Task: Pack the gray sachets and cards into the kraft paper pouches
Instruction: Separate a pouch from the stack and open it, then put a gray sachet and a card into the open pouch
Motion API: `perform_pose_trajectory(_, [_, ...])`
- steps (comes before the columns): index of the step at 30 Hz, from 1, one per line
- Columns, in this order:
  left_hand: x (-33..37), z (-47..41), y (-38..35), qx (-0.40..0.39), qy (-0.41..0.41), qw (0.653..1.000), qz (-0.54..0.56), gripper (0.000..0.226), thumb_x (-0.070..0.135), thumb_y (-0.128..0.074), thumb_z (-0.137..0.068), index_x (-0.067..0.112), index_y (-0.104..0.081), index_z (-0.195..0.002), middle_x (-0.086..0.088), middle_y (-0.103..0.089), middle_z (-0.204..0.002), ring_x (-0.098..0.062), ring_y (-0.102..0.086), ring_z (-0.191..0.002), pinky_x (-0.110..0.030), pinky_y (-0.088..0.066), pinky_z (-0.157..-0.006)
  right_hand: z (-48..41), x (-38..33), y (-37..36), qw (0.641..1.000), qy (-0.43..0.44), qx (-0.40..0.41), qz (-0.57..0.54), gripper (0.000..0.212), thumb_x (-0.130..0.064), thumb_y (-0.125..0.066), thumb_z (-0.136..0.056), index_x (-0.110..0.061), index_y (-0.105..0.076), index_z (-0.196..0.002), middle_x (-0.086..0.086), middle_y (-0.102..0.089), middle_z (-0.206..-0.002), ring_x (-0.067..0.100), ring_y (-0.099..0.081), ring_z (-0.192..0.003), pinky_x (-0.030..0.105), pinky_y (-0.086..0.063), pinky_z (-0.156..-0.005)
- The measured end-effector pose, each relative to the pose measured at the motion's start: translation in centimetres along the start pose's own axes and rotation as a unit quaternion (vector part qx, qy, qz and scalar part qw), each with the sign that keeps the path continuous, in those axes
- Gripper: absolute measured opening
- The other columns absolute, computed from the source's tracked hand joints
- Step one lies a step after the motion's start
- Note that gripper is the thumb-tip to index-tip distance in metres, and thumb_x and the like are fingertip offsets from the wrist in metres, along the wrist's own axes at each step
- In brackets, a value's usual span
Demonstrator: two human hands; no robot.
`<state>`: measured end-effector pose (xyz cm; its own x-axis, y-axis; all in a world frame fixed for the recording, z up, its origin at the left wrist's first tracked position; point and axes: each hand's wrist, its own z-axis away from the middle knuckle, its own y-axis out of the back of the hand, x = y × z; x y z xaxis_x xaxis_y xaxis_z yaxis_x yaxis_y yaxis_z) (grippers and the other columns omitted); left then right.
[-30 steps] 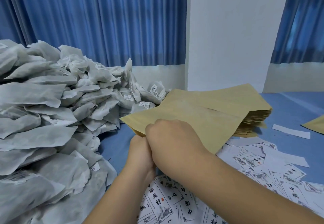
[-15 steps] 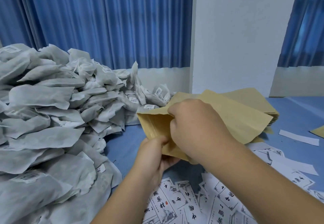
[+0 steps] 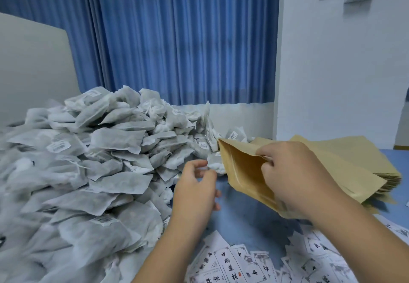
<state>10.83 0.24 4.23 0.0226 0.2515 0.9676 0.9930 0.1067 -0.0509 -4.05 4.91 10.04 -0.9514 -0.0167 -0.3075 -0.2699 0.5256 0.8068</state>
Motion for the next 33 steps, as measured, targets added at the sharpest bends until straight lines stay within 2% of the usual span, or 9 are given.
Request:
perform_pose_trajectory(3, [1.0,-1.1,1.5,0.013,-0.127,0.976,-0.174,0.02,0.013,-0.054,-0.086,0.032,-0.057,-0.09,0.009,-0.06,-0.102,-0.013,-0.064,-0.086,-0.03,-0.054,-0.069,0.0,0.0,0.2,1.0,0.001,-0.005,-0.006,0.033,-0.007,-0.046,-0.083,-0.02,-0.072,-0.099,0.003,-0.066,-0.101,0.024,-0.061,-0.084,0.034,-0.053,-0.075])
perform_pose_trajectory(6, [2.4,-3.2,3.2,0.001,-0.226,0.902,-0.369,0.02,0.015,-0.053,-0.085,0.027,-0.058,-0.1,0.007,-0.053,-0.111,-0.014,-0.058,-0.094,-0.03,-0.046,-0.085,-0.1,0.0,0.3,1.0,-0.002,-0.011,-0.012,0.032,-0.007,-0.046,-0.083,-0.02,-0.071,-0.099,0.002,-0.068,-0.097,0.022,-0.062,-0.082,0.032,-0.054,-0.073])
perform_pose_trajectory(8, [3.7,-5.1,4.6,0.014,-0.238,0.81,-0.535,0.03,0.021,-0.051,-0.086,0.024,-0.055,-0.116,0.002,-0.049,-0.12,-0.021,-0.055,-0.104,-0.034,-0.046,-0.085,-0.2,0.1,0.2,1.0,-0.004,-0.015,-0.01,0.03,-0.007,-0.046,-0.083,-0.018,-0.07,-0.098,0.001,-0.068,-0.093,0.02,-0.062,-0.08,0.032,-0.054,-0.072])
perform_pose_trajectory(11, [5.7,-8.2,7.4,0.064,-0.196,0.611,-0.764,0.044,0.037,-0.053,-0.086,0.026,-0.044,-0.128,-0.003,-0.045,-0.127,-0.027,-0.047,-0.116,-0.04,-0.04,-0.085,-0.3,0.2,-0.1,1.0,-0.005,-0.02,-0.003,0.029,-0.008,-0.045,-0.082,-0.015,-0.068,-0.098,0.002,-0.067,-0.088,0.02,-0.061,-0.079,0.033,-0.054,-0.071])
perform_pose_trajectory(14, [7.3,-11.0,10.3,0.066,-0.123,0.517,-0.844,0.057,0.037,-0.052,-0.085,0.027,-0.033,-0.138,-0.006,-0.04,-0.137,-0.03,-0.042,-0.124,-0.045,-0.036,-0.092,-0.6,0.4,-0.5,1.0,-0.009,-0.029,0.0,0.031,-0.008,-0.045,-0.081,-0.013,-0.066,-0.103,0.005,-0.068,-0.094,0.023,-0.062,-0.085,0.035,-0.054,-0.073])
perform_pose_trajectory(16, [7.5,-12.5,11.8,0.024,-0.088,0.519,-0.85,0.061,0.036,-0.049,-0.085,0.028,-0.028,-0.143,-0.008,-0.032,-0.146,-0.032,-0.037,-0.13,-0.049,-0.035,-0.096,-0.6,0.5,-0.8,0.999,-0.013,-0.037,0.006,0.032,-0.008,-0.045,-0.081,-0.012,-0.065,-0.105,0.006,-0.068,-0.1,0.024,-0.063,-0.091,0.036,-0.054,-0.075])
perform_pose_trajectory(19, [7.2,-13.9,13.0,-0.026,-0.069,0.565,-0.822,0.058,0.037,-0.05,-0.084,0.029,-0.032,-0.138,-0.01,-0.025,-0.149,-0.033,-0.035,-0.133,-0.05,-0.035,-0.099,-0.5,0.5,-1.1,0.999,-0.006,-0.048,0.016,0.032,-0.008,-0.043,-0.081,-0.013,-0.065,-0.103,0.005,-0.068,-0.095,0.024,-0.063,-0.087,0.034,-0.054,-0.072])
perform_pose_trajectory(24, [7.0,-15.4,13.9,-0.012,-0.102,0.586,-0.804,0.068,0.043,-0.051,-0.081,0.028,-0.028,-0.143,-0.006,-0.037,-0.143,-0.028,-0.044,-0.125,-0.044,-0.039,-0.094,-0.5,0.4,-1.5,0.998,0.006,-0.052,0.037,0.031,-0.011,-0.043,-0.081,-0.014,-0.064,-0.105,0.001,-0.066,-0.094,0.022,-0.061,-0.088,0.034,-0.053,-0.074])
perform_pose_trajectory(33, [5.9,-15.1,15.1,-0.003,-0.192,0.618,-0.762,0.064,0.051,-0.06,-0.074,0.029,-0.045,-0.132,-0.001,-0.044,-0.127,-0.024,-0.045,-0.12,-0.039,-0.04,-0.095,-0.5,0.5,-1.8,0.997,0.016,-0.058,0.049,0.023,-0.012,-0.043,-0.08,-0.014,-0.062,-0.092,0.0,-0.06,-0.079,0.022,-0.059,-0.08,0.033,-0.049,-0.067])
